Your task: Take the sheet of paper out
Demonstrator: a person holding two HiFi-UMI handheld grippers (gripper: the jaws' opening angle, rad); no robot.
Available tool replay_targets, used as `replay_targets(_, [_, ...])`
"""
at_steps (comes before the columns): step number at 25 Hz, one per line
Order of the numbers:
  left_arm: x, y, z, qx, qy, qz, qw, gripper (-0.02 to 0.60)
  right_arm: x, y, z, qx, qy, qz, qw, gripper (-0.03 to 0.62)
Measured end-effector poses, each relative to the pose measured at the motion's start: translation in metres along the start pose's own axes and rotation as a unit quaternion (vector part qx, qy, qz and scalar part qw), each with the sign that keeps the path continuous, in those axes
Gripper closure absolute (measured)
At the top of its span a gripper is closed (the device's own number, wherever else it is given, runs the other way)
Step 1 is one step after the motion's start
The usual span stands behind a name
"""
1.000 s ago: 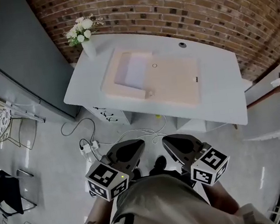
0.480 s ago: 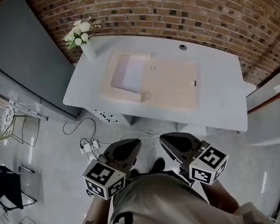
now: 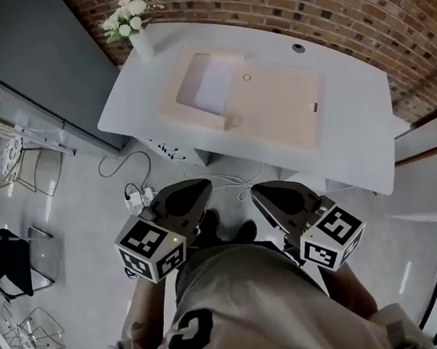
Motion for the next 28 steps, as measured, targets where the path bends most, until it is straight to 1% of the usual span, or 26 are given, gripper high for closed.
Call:
replay_targets(3, [-0.002,-0.017,-0.003,0.017,-0.001,0.003,0.9999,0.568,0.0,0.0,0.006,0.004,-0.002,0.005,1.0,0.569])
replay_targets(6, [-0.005,-0.029,-0.003,0.021,-0.004,0.001,0.9998,0.568,-0.003,0.001,0.012,-0.001,-0.008,0.005,1.0,0.569])
replay_targets(12, [0.001,-0.041,0.01,0.006,-0.003,-0.006,1.0,0.568,-0.004,0.016,0.019,-0.014,-0.024,0.014,1.0,0.57])
replay_targets(19, [-0.002,-0.068,0.02,-0.007,-0.018,-0.018,0.9996,0.568,-0.002,0.031,0.047,-0.016,-0.038,0.018,0.999,0.57])
replay_targets(24, [0.008,-0.084,0.03,-0.02,-0.017,-0.02,0.9995,0.568,0.01,0.043,0.065,-0.02,-0.042,0.016,0.999,0.57])
replay_targets(28, [0.017,-0.099,0.037,-0.02,-0.015,-0.022,0.9994,0.568,0.019,0.053,0.08,-0.02,-0.045,0.014,0.999,0.57])
Point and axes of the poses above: the fingertips, and each gripper's own axes: z forward along the fingers, y to its right, x out of its top, the point moved 2 cm from there along -z, backward along the fingers, and after that the axes turned 3 degrees about -z, right-handed, at the moved point
